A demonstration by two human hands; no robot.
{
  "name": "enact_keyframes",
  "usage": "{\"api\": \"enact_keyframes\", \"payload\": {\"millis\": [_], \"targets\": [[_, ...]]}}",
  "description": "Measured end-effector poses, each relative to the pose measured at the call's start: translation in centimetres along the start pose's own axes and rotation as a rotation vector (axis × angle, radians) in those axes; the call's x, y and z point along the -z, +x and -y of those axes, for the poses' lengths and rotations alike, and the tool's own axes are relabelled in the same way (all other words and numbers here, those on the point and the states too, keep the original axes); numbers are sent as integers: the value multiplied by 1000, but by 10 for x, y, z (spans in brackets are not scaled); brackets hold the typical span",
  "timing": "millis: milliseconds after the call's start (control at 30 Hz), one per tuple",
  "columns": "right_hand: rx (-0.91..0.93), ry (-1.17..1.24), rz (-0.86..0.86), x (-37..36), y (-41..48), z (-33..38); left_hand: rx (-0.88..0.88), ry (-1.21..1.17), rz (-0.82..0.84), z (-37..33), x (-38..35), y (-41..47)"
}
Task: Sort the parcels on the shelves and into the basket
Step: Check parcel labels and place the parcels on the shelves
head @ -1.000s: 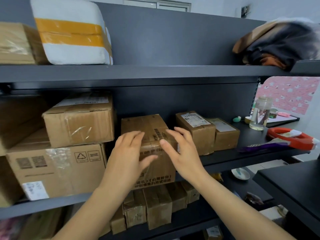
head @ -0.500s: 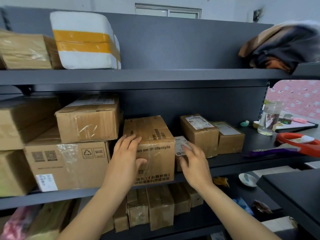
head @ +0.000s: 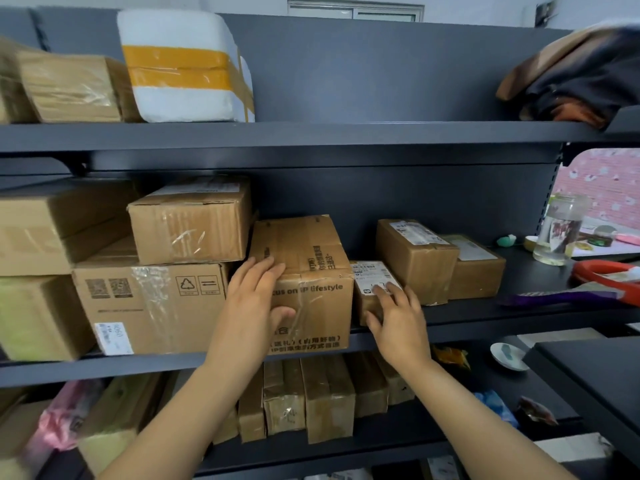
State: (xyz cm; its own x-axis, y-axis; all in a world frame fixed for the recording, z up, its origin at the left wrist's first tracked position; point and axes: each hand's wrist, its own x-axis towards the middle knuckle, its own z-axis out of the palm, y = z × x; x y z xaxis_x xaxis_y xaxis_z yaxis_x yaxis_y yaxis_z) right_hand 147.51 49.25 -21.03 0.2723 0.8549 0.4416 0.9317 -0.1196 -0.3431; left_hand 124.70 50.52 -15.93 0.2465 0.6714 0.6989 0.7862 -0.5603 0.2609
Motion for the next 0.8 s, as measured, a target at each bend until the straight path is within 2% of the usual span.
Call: {"api": "enact_keyframes", "payload": {"millis": [67, 167, 267, 300, 367, 433, 533, 633, 667, 800], "targets": [[4, 137, -65, 12, 0, 7, -26, -5, -19, 1, 0, -5], [-28, 561, -132, 43, -6, 33, -81, -1, -50, 3, -1, -15], [-137, 909, 66, 67, -16, 62, -145, -51, -46, 2, 0, -25], [-165, 940, 123, 70, -20, 69, -182, -74, -34, 2, 1, -28], [-202, 909, 128, 71, -29, 79, -223, -164, 2, 0, 6, -35], [-238, 899, 96, 71, -39, 82, -147, -316, 49, -5, 16, -44], [-278, 886, 95, 72, -59, 83, 94, -546, 45, -13, 21, -58], [-343, 882, 153, 71, -83, 80, 459, -875, 235, -17, 28, -61], [-374, 897, 182, 70, -91, 77, 485, -921, 307, -16, 29, -63], [-438, 946, 293, 71, -120, 66, 357, -877, 441, -11, 32, -85]]}}
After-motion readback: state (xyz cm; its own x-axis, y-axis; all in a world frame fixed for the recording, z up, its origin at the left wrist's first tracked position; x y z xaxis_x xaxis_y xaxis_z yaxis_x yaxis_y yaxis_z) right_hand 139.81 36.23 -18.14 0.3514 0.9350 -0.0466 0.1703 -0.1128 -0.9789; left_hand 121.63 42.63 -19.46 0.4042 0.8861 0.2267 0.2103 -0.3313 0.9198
